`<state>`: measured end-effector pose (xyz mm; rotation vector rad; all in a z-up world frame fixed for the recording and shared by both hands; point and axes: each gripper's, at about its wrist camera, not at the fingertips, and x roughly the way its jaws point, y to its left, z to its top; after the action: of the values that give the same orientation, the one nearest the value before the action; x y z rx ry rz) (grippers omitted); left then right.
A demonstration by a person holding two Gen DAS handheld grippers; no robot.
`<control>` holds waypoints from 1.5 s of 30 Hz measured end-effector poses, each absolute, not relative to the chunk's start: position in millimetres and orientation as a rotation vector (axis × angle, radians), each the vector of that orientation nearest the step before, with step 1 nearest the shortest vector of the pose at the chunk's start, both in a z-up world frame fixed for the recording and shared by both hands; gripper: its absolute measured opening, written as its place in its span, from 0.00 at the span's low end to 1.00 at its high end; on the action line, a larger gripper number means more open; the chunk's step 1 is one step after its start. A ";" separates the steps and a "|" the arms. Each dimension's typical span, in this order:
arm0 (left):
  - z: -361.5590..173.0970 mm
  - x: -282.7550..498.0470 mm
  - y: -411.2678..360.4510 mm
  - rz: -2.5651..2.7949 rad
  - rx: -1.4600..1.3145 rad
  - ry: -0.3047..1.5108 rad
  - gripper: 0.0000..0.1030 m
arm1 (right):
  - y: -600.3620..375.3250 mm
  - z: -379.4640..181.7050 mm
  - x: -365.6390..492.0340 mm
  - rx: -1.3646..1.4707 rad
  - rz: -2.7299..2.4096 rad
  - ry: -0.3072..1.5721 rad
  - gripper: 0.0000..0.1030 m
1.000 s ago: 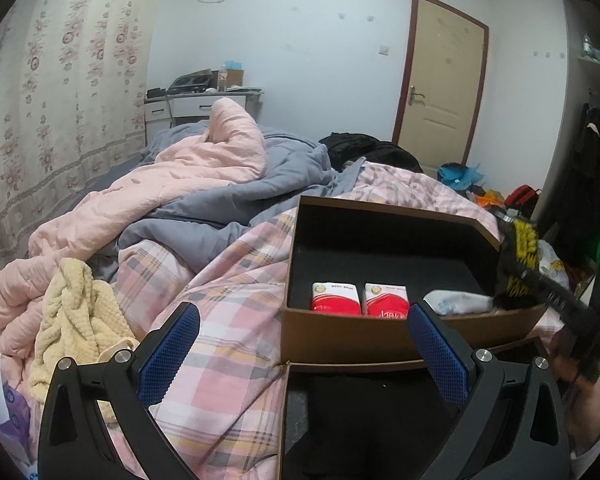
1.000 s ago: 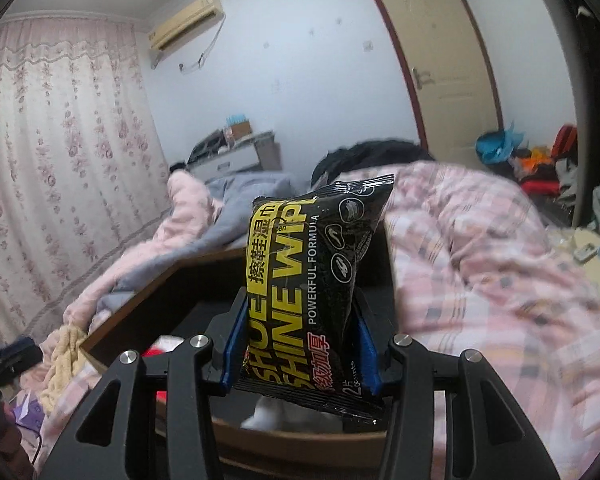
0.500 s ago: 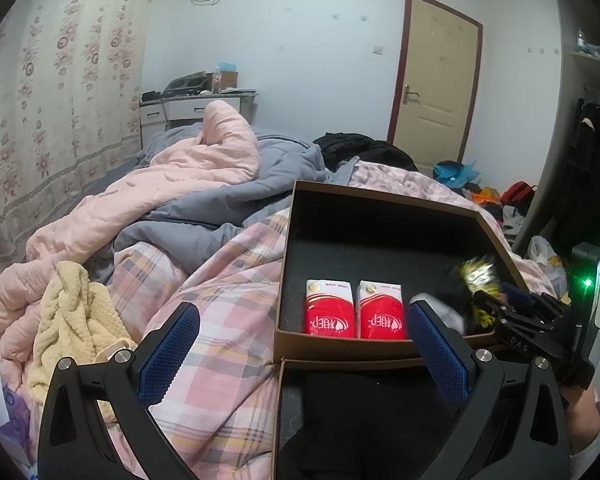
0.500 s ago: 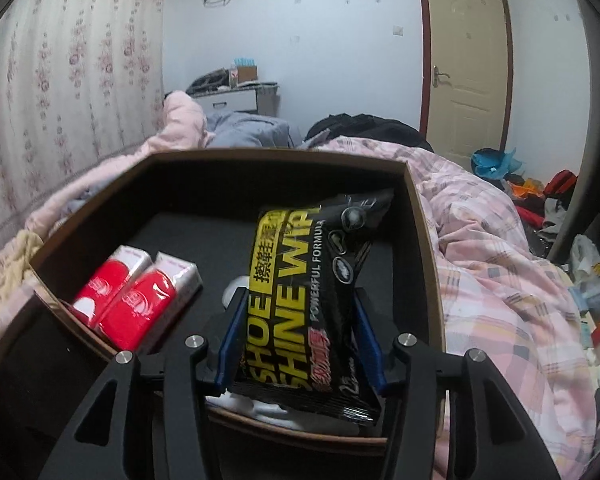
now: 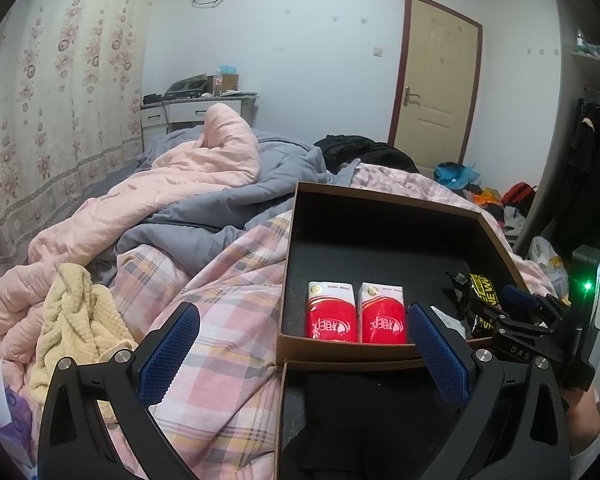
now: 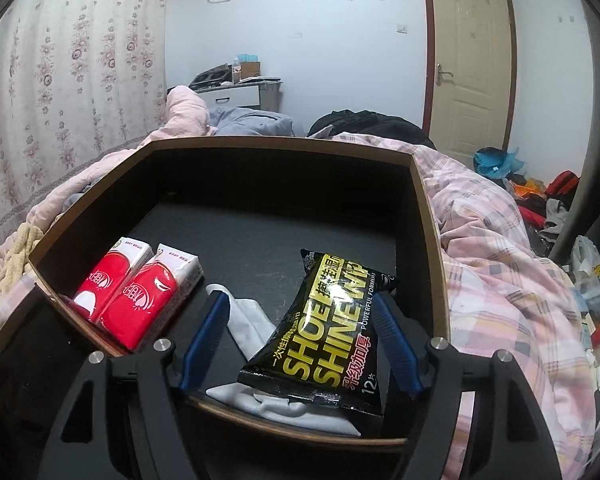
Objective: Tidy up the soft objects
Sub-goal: 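Lower the wipes packet into the box and open the right gripper, then move the left gripper back from the box toward the black cloth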
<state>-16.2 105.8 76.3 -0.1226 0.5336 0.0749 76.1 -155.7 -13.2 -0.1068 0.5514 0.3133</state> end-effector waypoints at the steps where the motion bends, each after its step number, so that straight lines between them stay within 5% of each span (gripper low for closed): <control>1: 76.8 -16.2 106.1 0.077 -0.119 0.535 1.00 | -155.5 -13.2 76.0 -0.106 0.316 0.552 0.71; 17: 53.1 -12.1 81.6 -0.145 0.145 0.784 1.00 | -154.0 -14.4 76.5 -0.106 0.316 0.552 0.71; 45: 27.4 -0.6 50.6 -0.338 0.103 0.912 0.93 | -154.1 -14.5 76.1 -0.106 0.315 0.552 0.71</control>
<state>-0.6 50.6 27.4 0.1030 0.9123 -0.3376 76.1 -154.1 -14.5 -0.1060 0.5516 0.3153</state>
